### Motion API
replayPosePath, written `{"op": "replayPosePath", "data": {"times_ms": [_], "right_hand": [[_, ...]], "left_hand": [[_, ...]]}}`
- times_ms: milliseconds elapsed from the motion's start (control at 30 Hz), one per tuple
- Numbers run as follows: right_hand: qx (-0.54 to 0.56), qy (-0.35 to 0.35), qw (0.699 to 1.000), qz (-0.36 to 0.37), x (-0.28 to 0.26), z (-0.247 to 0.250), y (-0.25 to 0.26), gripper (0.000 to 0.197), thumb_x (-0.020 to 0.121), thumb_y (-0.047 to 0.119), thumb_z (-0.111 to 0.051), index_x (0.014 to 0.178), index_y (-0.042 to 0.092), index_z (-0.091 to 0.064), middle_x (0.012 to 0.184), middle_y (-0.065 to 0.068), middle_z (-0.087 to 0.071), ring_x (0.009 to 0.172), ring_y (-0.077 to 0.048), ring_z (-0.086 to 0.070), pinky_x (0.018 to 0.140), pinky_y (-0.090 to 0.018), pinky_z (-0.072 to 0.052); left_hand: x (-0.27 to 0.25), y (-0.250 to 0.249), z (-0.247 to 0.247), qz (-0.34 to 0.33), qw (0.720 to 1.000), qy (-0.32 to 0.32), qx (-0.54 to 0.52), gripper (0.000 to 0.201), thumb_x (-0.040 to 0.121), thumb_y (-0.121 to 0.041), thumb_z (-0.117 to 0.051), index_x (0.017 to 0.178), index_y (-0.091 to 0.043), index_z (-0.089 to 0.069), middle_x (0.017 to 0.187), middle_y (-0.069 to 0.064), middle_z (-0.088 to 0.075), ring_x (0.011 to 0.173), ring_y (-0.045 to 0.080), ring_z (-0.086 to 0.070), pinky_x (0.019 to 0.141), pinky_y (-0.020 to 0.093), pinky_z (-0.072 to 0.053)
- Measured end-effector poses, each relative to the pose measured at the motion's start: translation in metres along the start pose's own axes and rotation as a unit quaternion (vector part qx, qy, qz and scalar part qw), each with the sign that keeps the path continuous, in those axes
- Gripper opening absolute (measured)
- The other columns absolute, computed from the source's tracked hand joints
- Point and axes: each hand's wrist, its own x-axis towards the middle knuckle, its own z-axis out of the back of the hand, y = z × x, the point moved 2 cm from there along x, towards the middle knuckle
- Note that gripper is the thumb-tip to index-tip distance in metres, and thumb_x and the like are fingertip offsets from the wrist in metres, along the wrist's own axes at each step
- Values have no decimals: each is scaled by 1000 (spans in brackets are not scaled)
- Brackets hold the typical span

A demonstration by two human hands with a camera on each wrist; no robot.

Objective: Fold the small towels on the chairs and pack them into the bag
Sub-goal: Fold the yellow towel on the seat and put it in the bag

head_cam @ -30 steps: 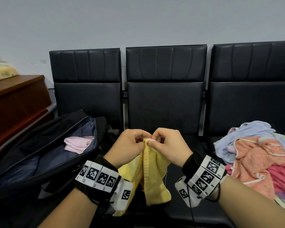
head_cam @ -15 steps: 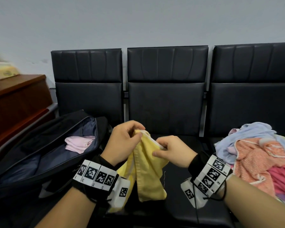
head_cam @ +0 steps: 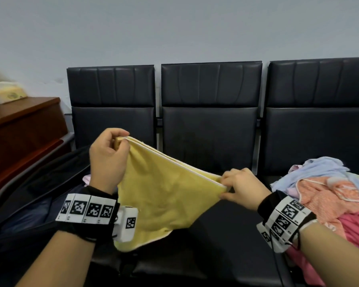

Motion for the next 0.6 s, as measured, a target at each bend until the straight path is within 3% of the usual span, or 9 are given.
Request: {"op": "replayPosePath", "data": {"times_ms": [100,167,233,333,500,600], "right_hand": [[34,-46,998,-9,1,13,0,15,91,39,-64,90,25,-71,115,12,-45,83,-13,-57,82,-34,-46],[49,-68,996,-25,2,20,-3,18,95,32,-59,94,22,-73,117,10,-46,87,-15,-57,79,-36,-49],[34,-74,997,-17,4,27,-5,20,97,30,-57,98,21,-75,112,12,-58,95,-13,-53,85,-35,-47],[1,-129,992,11,2,39,-2,16,95,28,-63,94,23,-78,103,14,-69,95,-15,-52,85,-35,-42],[0,-250,968,16,-7,60,3,7,84,24,-76,85,29,-80,94,19,-72,91,-18,-53,80,-35,-31],[-5,-236,972,13,-8,66,1,5,84,32,-75,87,33,-79,93,22,-71,97,-16,-51,84,-34,-30]], "left_hand": [[4,4,7,-1,999,-17,35,23,84,-4,-57,90,-24,-66,79,-9,-64,69,3,-57,67,21,-48],[7,7,11,6,999,-25,48,22,84,-3,-56,90,-22,-66,79,-10,-62,69,4,-55,67,23,-47],[9,10,13,7,998,-22,59,21,84,-3,-56,90,-21,-66,80,-10,-63,71,7,-56,69,25,-47],[11,14,14,13,997,-15,74,21,84,-4,-56,89,-21,-66,80,-10,-63,71,9,-56,67,26,-47],[13,23,16,25,995,-3,96,21,83,-6,-56,86,-24,-66,80,-10,-64,69,8,-57,64,26,-48],[11,27,18,37,994,2,102,22,82,-6,-56,83,-26,-65,80,-9,-65,70,10,-58,65,29,-49]]}}
